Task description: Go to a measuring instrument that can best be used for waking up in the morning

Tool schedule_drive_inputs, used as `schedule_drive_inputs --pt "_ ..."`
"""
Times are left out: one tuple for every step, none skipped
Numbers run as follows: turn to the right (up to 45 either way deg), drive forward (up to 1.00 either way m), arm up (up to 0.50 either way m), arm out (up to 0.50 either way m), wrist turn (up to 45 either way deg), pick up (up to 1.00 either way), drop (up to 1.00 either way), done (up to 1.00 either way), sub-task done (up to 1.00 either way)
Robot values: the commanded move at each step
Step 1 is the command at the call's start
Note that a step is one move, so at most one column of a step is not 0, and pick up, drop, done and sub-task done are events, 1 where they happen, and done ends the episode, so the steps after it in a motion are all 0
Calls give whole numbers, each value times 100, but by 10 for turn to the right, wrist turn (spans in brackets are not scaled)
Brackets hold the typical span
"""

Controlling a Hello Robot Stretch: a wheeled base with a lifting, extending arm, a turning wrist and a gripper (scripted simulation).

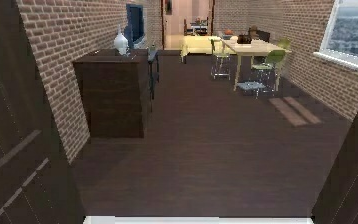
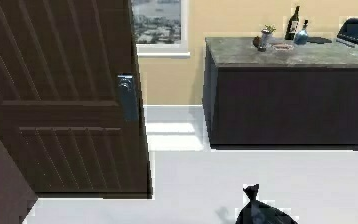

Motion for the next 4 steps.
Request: schedule_drive_inputs --pt "0 100 0 0 0 0 0 0 0" --pt "0 100 0 0 0 0 0 0 0" --pt "0 100 0 0 0 0 0 0 0" --pt "0 100 0 0 0 0 0 0 0"
